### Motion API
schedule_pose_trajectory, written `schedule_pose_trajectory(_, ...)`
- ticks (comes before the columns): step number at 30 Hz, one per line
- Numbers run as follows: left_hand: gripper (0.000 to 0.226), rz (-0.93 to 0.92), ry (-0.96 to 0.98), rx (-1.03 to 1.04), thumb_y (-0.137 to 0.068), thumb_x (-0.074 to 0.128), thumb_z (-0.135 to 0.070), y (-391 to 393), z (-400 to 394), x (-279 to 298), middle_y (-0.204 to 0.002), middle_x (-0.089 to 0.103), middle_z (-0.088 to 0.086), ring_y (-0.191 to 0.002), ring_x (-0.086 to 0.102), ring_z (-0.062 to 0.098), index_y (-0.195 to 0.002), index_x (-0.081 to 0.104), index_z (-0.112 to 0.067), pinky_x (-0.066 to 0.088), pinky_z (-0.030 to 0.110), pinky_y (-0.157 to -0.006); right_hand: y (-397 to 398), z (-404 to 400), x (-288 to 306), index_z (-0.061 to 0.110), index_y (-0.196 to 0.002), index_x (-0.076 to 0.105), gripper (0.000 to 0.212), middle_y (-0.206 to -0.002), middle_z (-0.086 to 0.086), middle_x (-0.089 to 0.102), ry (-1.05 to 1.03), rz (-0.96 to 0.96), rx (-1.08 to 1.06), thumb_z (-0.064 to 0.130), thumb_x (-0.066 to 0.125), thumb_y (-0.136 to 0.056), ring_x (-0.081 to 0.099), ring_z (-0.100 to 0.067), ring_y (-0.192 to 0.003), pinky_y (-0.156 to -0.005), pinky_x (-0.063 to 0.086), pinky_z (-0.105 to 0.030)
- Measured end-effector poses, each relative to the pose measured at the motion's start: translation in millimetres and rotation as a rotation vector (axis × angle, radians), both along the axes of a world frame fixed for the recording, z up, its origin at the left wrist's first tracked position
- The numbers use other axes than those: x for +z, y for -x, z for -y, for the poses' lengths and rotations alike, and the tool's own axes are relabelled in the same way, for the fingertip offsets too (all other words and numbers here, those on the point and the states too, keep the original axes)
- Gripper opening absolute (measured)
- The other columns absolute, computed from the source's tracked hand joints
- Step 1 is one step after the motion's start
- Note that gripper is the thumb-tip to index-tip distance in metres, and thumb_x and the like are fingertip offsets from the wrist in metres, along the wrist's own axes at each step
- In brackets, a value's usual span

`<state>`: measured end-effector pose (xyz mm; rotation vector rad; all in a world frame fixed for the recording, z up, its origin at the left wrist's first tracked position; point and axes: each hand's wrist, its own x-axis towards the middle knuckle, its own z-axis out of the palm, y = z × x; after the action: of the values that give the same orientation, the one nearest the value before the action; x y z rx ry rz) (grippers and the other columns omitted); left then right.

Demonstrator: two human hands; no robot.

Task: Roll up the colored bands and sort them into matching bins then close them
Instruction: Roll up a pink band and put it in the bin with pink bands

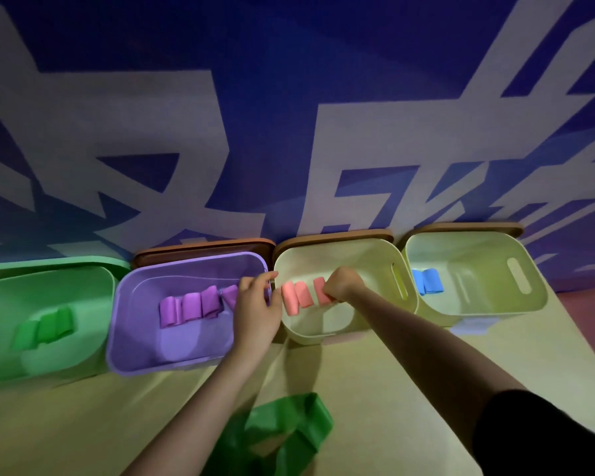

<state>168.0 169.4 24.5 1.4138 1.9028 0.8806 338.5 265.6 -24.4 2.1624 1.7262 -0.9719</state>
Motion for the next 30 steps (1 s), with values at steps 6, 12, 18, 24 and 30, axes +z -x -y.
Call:
schedule_pose_trajectory(6, 0.031, 0.037, -0.001, 0.018, -0.090, 0.057, -0.008, 1, -2, -3, -0.099, 0.046, 0.002, -0.081, 0.053, 0.019, -0.118, 0.063, -0.021, 0.046, 0.031, -0.077, 12, -3, -10, 0.010, -0.079, 0.055, 0.020, -0.084, -0.007, 0.055, 0.026, 0.015, 0.060, 0.028, 0.051, -0.086, 0.051, -0.025, -0.079, -0.069, 0.039, -0.028)
schedule_pose_trajectory(12, 0.034, 0.059, 0.007, 0.013, -0.091, 0.056, -0.008, 1, 1, -4, -0.096, 0.044, 0.001, -0.079, 0.050, 0.015, -0.120, 0.061, -0.024, 0.043, 0.027, -0.073, 13, -3, -13, 0.010, -0.087, 0.059, 0.022, -0.088, -0.007, 0.058, 0.012, -0.008, -0.005, 0.032, 0.056, -0.085, 0.054, -0.024, -0.081, -0.071, 0.042, -0.028)
schedule_pose_trajectory(18, 0.036, 0.081, -0.017, 0.023, -0.089, 0.056, -0.004, -1, 1, -7, -0.088, 0.041, -0.003, -0.074, 0.049, 0.017, -0.119, 0.062, -0.022, 0.042, 0.026, -0.073, 12, -1, -12, 0.009, -0.094, 0.067, 0.023, -0.094, -0.008, 0.066, -0.001, -0.031, -0.003, 0.028, 0.058, -0.084, 0.060, -0.024, -0.087, -0.074, 0.047, -0.028)
schedule_pose_trajectory(24, 0.035, 0.090, -0.016, 0.031, -0.089, 0.056, -0.004, -1, 1, -9, -0.092, 0.043, 0.000, -0.073, 0.049, 0.016, -0.119, 0.061, -0.022, 0.043, 0.027, -0.073, 5, 2, -13, 0.011, -0.101, 0.065, 0.025, -0.098, -0.006, 0.066, -0.068, -0.082, -0.037, 0.031, 0.062, -0.086, 0.061, -0.022, -0.092, -0.083, 0.051, -0.031)
schedule_pose_trajectory(30, 0.035, 0.088, -0.023, 0.024, -0.089, 0.056, -0.004, 0, 0, -10, -0.091, 0.044, 0.001, -0.071, 0.049, 0.013, -0.120, 0.062, -0.021, 0.037, 0.021, -0.070, 4, 0, -12, 0.010, -0.094, 0.069, 0.029, -0.093, -0.007, 0.068, -0.030, -0.105, -0.026, 0.036, 0.062, -0.084, 0.063, -0.022, -0.089, -0.079, 0.052, -0.031)
